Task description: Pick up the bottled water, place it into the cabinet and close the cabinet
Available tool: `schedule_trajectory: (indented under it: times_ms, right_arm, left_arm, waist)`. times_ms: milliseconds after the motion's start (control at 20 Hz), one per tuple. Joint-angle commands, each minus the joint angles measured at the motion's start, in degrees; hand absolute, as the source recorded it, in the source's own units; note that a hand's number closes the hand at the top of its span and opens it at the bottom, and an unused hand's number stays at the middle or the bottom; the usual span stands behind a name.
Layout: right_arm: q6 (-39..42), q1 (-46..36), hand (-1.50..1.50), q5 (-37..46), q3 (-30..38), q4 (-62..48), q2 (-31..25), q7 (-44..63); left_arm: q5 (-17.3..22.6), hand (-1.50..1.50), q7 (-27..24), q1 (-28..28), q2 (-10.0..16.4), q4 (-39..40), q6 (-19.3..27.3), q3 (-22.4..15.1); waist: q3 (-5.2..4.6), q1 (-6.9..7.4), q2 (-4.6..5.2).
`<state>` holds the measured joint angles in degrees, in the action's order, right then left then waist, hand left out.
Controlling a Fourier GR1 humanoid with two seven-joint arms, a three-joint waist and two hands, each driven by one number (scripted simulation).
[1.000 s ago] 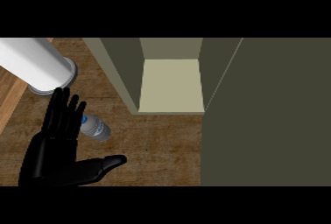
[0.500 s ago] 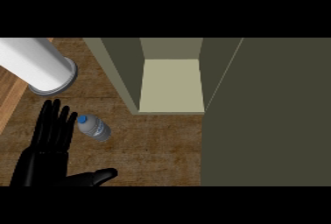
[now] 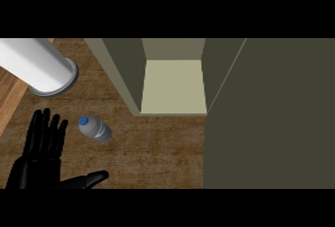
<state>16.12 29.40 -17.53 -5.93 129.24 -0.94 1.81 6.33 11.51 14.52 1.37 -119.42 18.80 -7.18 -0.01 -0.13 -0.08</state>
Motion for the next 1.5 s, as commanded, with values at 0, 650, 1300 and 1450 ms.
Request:
schedule_trajectory:
  times_ms: [0,650,1300,1450]
  right_arm:
    - [1.7,0.2,-1.50,-1.9,2.7,-2.0,-0.8,-1.9]
    - [3.1,3.8,-1.50,2.8,-1.9,-0.8,0.2,-5.1]
    - [4.7,7.6,-1.50,4.3,-4.3,-1.2,0.6,-7.8]
    - [4.7,4.9,-1.50,-0.5,-0.1,-1.2,-0.6,-6.5]
  left_arm:
    - [6.3,-1.50,-3.9,-1.4,2.5,5.5,-4.5,8.2]
    - [5.9,-1.50,-8.0,-6.3,5.0,18.3,-8.8,13.7]
    - [8.4,-1.50,-18.2,-12.5,4.3,43.3,-14.3,18.5]
    - [10.4,-1.50,-19.9,-17.7,6.0,52.1,-16.5,21.3]
  waist:
    - [-0.01,-0.04,0.04]
    - [-0.01,-0.22,0.04]
    - [-0.01,-0.28,0.06]
    - [-0.02,-0.34,0.11]
